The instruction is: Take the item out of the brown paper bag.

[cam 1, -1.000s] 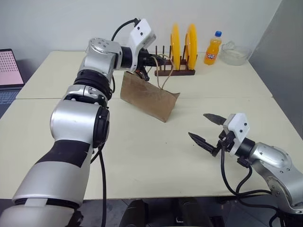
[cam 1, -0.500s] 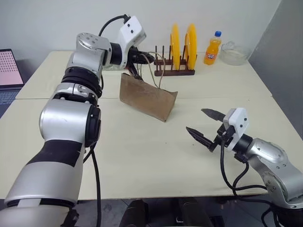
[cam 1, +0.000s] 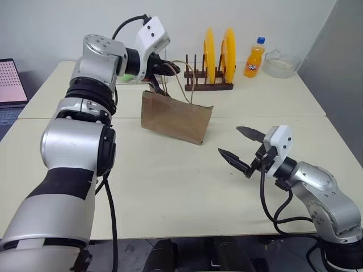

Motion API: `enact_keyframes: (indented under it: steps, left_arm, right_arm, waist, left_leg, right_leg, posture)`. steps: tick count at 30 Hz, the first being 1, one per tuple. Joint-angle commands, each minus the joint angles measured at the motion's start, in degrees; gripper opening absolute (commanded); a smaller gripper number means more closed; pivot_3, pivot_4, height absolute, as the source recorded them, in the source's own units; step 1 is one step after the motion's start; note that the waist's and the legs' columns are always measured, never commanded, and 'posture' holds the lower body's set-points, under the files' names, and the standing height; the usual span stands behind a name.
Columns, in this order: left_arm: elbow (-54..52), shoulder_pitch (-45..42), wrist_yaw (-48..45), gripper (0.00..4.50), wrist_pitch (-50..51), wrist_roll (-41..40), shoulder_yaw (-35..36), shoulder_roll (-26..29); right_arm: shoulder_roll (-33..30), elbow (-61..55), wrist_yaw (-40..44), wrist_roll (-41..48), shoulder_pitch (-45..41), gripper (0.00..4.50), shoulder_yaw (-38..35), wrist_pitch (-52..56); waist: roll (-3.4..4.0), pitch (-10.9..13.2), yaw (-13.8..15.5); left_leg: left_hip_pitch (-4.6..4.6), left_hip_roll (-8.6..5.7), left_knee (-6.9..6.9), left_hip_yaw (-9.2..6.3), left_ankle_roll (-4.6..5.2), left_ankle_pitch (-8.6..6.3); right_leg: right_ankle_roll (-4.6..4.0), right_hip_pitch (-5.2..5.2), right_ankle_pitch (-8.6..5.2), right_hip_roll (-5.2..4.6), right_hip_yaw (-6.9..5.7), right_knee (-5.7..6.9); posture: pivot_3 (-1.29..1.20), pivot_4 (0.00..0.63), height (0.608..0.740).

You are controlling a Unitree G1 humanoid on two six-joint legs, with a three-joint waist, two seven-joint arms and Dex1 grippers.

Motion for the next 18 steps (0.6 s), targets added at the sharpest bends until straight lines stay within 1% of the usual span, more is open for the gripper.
enact_keyframes:
  steps: [1, 7, 10, 12, 18]
  left_arm:
    - [-3.7, -1.0, -0.7, 0.01, -0.1, 0.1, -0.4, 1.6]
    - [-6.0, 1.7, -1.2, 0.01, -1.4, 0.6, -2.0, 1.7]
    - [-7.3, 3.6, -1.6, 0.66, -2.2, 1.1, -3.0, 2.1]
    - [-8.1, 4.6, -2.0, 1.21, -2.7, 1.2, -3.5, 2.4]
    - [-10.9, 6.6, -1.6, 3.15, -4.3, 1.9, -3.9, 4.6]
  right_arm:
    - [0.0, -0.3, 0.8, -0.1, -1.0, 4.5, -0.4, -1.9]
    - [0.0, 0.3, 1.3, -0.2, -1.5, 4.5, 0.3, -2.3]
    - [-0.2, 0.3, 1.4, -0.1, -1.7, 4.5, 0.3, -2.1]
    - [-0.4, 0.1, 1.5, 0.0, -1.6, 4.5, 0.3, -2.0]
    - [-1.2, -0.8, 2.3, 0.4, -1.0, 4.5, 0.2, -1.3]
  waist:
    - [0.0, 0.0, 0.0]
    - [0.0, 0.0, 0.0]
    - [0.0, 0.0, 0.0]
    - [0.0, 0.0, 0.0]
    - [0.0, 0.0, 0.0]
  left_leg:
    - [0.0, 0.0, 0.0, 0.0, 0.0, 0.0]
    - [0.02, 0.0, 0.0, -0.01, 0.0, 0.0]
    - [0.01, 0.0, 0.0, 0.0, 0.0, 0.0]
    - [0.02, 0.0, 0.0, 0.01, 0.0, 0.0]
    - [0.03, 0.0, 0.0, 0.01, 0.0, 0.0]
  right_leg:
    - [0.0, 0.0, 0.0, 0.0, 0.0, 0.0]
    - [0.0, 0.0, 0.0, 0.0, 0.0, 0.01]
    - [-0.07, 0.0, 0.04, 0.0, 0.01, 0.01]
    - [-0.11, 0.01, 0.06, 0.0, 0.03, 0.01]
    - [-0.2, 0.01, 0.12, 0.0, 0.02, 0.02]
  posture:
    - [0.0, 0.15, 0.74]
    - [0.0, 0.15, 0.74]
    - [0.0, 0.15, 0.74]
    - [0.0, 0.15, 0.74]
    - [0.0, 0.15, 0.74]
